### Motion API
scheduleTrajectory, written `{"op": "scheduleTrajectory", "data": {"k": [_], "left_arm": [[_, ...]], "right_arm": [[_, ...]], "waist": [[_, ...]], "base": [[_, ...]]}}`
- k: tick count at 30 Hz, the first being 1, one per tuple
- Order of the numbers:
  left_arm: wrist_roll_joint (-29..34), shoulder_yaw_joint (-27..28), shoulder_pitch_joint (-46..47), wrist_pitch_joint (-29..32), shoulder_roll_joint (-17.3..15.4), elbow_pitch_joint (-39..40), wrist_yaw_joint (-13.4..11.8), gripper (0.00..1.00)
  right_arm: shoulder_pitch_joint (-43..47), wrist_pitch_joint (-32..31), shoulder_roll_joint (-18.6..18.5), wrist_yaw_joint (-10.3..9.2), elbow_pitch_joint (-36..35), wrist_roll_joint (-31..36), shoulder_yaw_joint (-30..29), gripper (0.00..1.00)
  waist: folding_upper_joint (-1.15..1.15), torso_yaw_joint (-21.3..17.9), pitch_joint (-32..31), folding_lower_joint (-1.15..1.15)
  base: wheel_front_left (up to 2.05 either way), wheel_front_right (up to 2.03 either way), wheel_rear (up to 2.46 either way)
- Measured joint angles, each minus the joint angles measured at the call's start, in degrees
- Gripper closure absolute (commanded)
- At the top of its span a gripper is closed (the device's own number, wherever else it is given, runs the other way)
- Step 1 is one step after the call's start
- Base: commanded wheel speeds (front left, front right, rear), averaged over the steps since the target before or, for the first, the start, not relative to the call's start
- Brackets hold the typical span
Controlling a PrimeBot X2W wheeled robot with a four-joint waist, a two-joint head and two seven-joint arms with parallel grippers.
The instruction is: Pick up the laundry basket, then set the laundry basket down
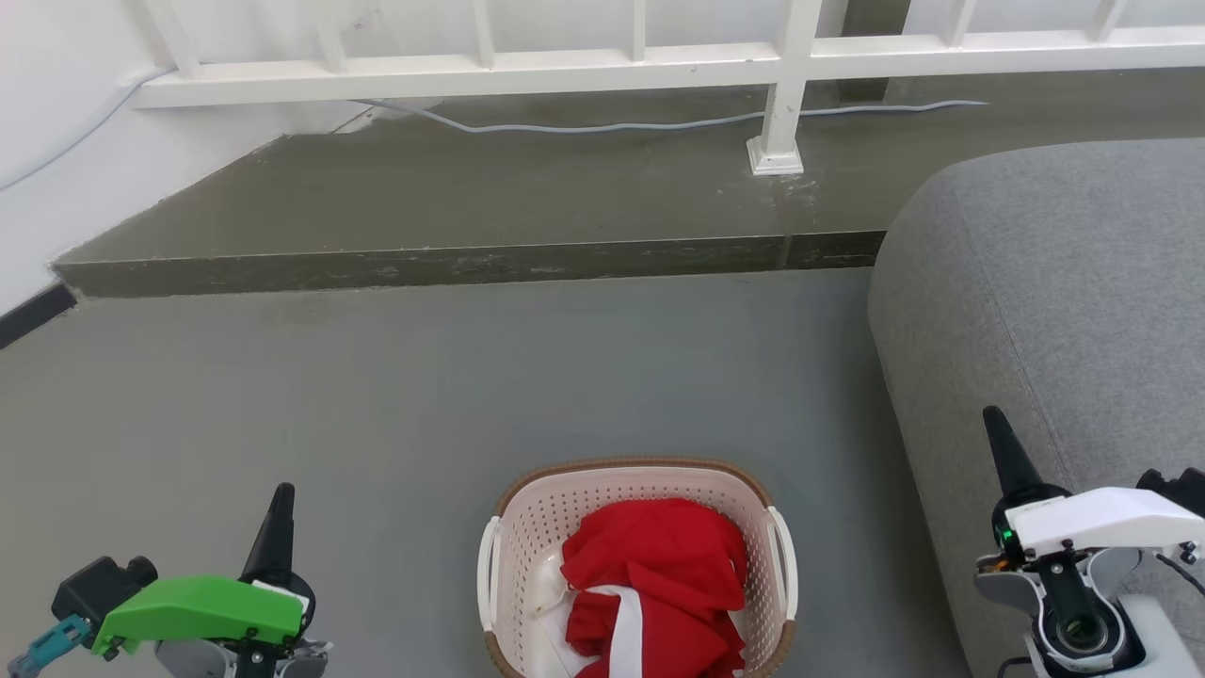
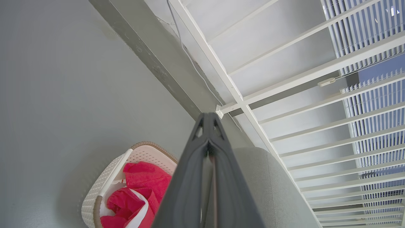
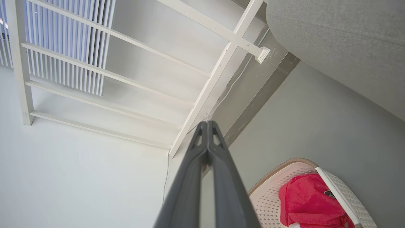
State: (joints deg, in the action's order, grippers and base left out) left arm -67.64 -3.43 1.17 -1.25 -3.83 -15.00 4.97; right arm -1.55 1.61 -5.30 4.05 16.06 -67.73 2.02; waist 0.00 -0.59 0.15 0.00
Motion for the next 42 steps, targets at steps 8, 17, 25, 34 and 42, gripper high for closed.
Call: {"op": "scheduleTrajectory", "data": {"k": [8, 17, 25, 34, 42], "left_arm": [[-5.4, 1.7, 0.2, 1.4, 0.6, -0.4, 0.4, 1.0], [-10.5, 3.3, 1.2, 2.9, 0.8, -0.6, 0.6, 1.0], [-15.8, 4.9, 1.2, 4.7, 1.0, -0.7, 1.1, 1.0], [-21.7, 6.6, 1.5, 6.3, 1.1, -0.9, 1.6, 1.0], [-24.4, 7.3, 2.4, 7.0, 1.2, -0.9, 2.1, 1.0]], "right_arm": [[-0.4, -1.5, 0.5, 0.6, 0.0, -5.4, -1.9, 1.0], [-0.6, -3.1, 1.2, 1.0, 0.0, -10.6, -3.8, 1.0], [-1.1, -4.5, 1.6, 1.66, 0.0, -16.0, -5.7, 1.0], [-1.6, -6.3, 2.0, 2.49, 0.0, -21.8, -7.8, 1.0], [-1.6, -7.2, 2.5, 2.59, 0.0, -24.6, -8.9, 1.0]], "waist": [[0.0, 0.1, 0.0, 0.0], [0.0, 0.3, 0.0, 0.0], [0.0, 0.4, 0.0, 0.0], [0.0, 0.5, 0.0, 0.0], [0.0, 0.6, 0.0, 0.0]], "base": [[0.0, 0.0, 0.0], [0.0, 0.0, 0.0], [0.0, 0.0, 0.0], [0.0, 0.0, 0.0], [0.0, 0.0, 0.0]]}}
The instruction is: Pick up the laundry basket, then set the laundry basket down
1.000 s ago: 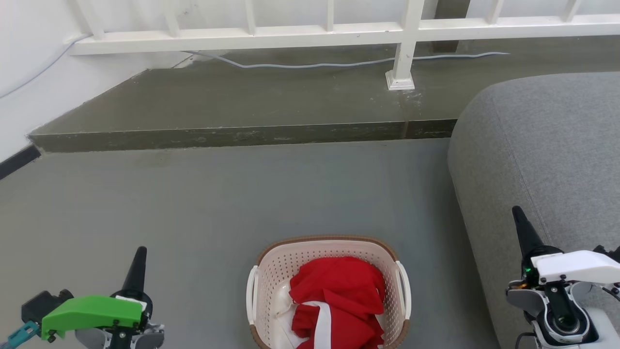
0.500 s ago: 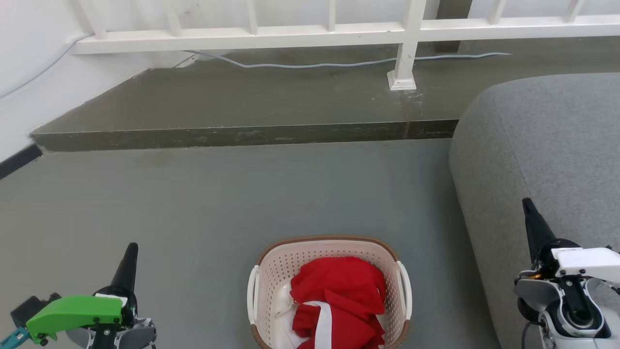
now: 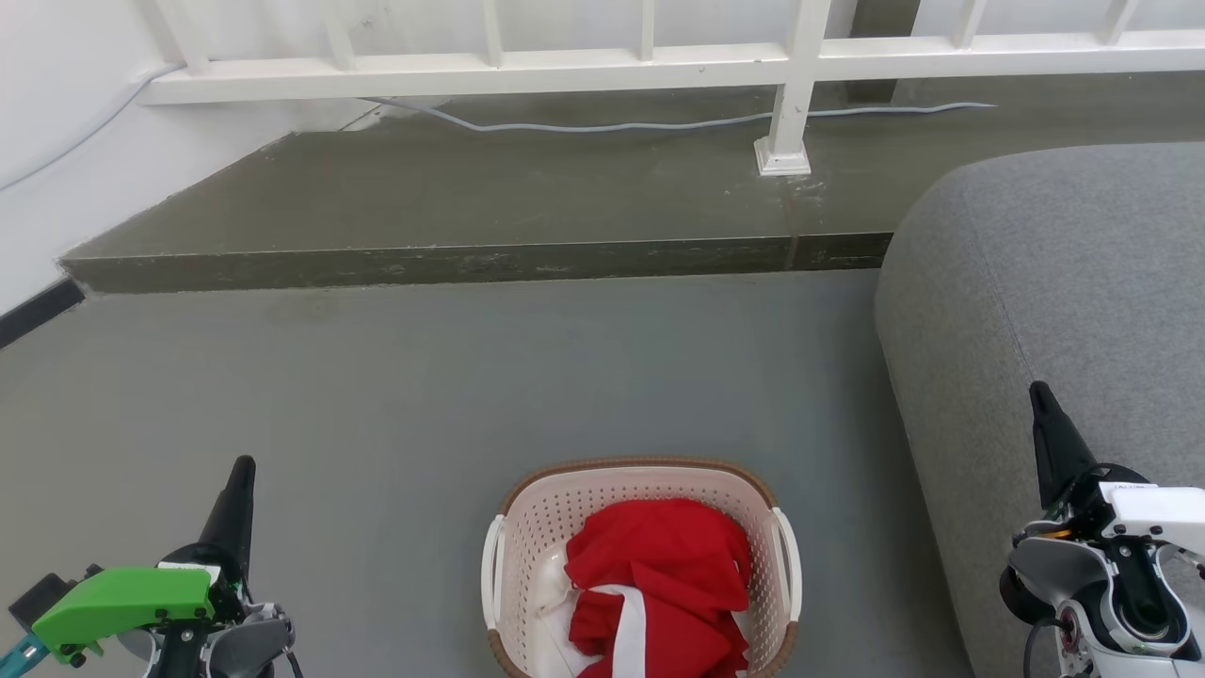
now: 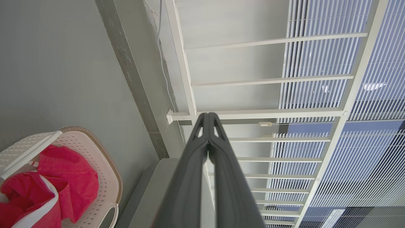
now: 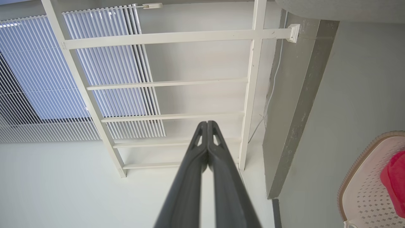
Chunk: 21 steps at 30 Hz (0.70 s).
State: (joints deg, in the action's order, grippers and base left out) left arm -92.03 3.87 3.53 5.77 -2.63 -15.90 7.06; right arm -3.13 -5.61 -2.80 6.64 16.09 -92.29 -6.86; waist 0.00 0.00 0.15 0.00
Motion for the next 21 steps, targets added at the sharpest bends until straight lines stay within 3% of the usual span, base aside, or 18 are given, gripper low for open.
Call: {"op": "scheduleTrajectory", "data": {"k": [21], "left_arm": [[0.0, 0.0, 0.0, 0.0, 0.0, 0.0, 0.0, 1.0]], "right_arm": [[0.0, 0.0, 0.0, 0.0, 0.0, 0.0, -0.1, 1.0]], "waist": [[0.0, 0.0, 0.0, 0.0]], "base": [[0.0, 0.0, 0.0]]}}
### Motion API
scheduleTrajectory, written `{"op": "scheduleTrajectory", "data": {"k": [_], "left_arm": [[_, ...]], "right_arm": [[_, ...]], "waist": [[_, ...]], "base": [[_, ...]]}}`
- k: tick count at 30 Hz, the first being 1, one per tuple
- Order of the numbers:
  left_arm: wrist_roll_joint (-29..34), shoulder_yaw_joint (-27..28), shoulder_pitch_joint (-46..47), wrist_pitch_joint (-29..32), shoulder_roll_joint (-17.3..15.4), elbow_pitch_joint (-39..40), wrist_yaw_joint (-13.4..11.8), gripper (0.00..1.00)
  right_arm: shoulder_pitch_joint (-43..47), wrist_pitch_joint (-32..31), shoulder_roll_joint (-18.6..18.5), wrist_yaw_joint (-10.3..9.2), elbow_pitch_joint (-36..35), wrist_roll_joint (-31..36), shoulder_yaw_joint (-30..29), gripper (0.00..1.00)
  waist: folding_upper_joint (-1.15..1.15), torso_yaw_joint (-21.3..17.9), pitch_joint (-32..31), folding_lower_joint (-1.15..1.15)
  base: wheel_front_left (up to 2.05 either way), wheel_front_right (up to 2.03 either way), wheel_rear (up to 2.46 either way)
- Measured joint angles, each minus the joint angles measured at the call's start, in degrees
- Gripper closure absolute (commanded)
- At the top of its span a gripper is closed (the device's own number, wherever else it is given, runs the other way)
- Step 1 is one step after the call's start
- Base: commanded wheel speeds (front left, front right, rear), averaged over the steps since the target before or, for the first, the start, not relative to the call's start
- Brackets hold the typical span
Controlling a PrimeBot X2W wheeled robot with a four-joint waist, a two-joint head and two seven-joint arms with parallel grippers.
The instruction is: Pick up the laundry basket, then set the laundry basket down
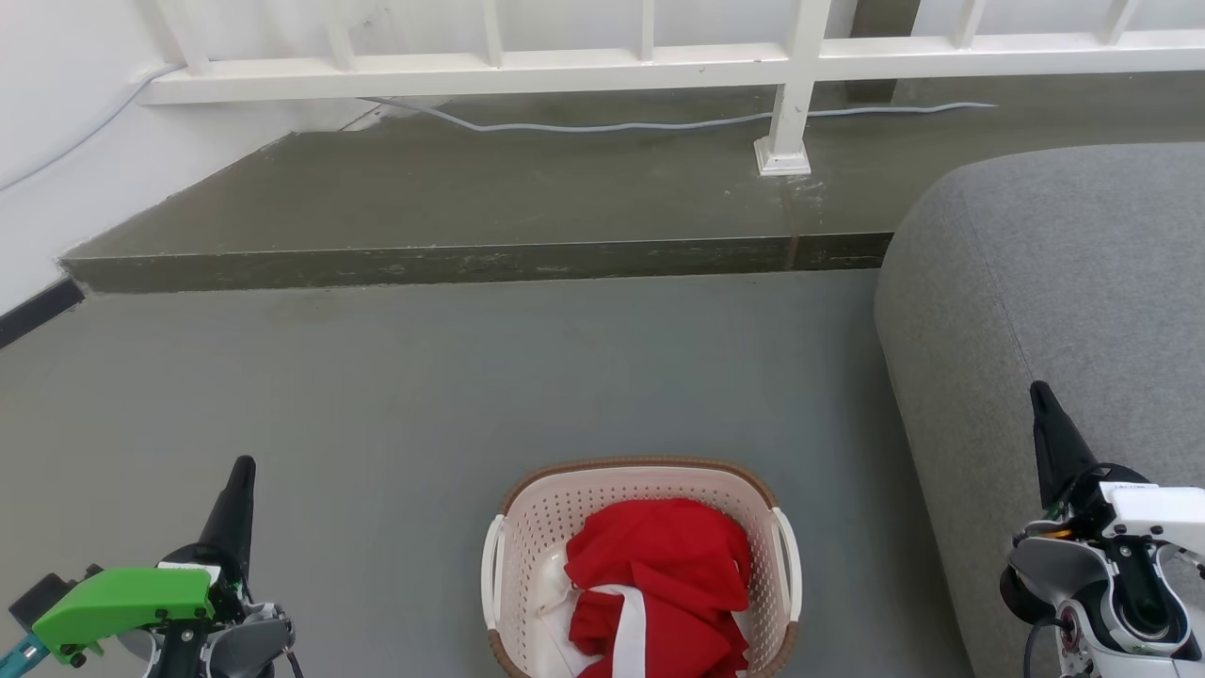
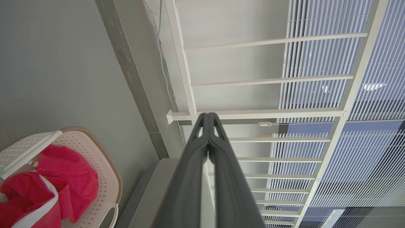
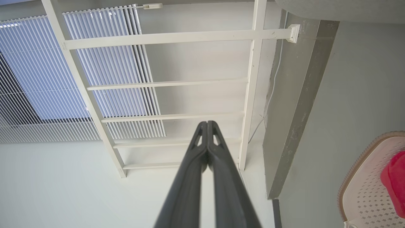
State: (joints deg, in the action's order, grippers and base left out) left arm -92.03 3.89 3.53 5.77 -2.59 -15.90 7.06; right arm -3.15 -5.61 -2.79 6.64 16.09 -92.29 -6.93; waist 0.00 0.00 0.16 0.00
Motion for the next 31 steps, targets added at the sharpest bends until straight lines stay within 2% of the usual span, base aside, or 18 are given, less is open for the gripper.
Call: {"op": "scheduleTrajectory", "data": {"k": [31], "left_arm": [[0.0, 0.0, 0.0, 0.1, 0.0, 0.0, 0.0, 1.0]], "right_arm": [[0.0, 0.0, 0.1, 0.01, 0.0, 0.0, -0.1, 1.0]], "waist": [[0.0, 0.0, 0.0, 0.0]], "base": [[0.0, 0.0, 0.0]]}}
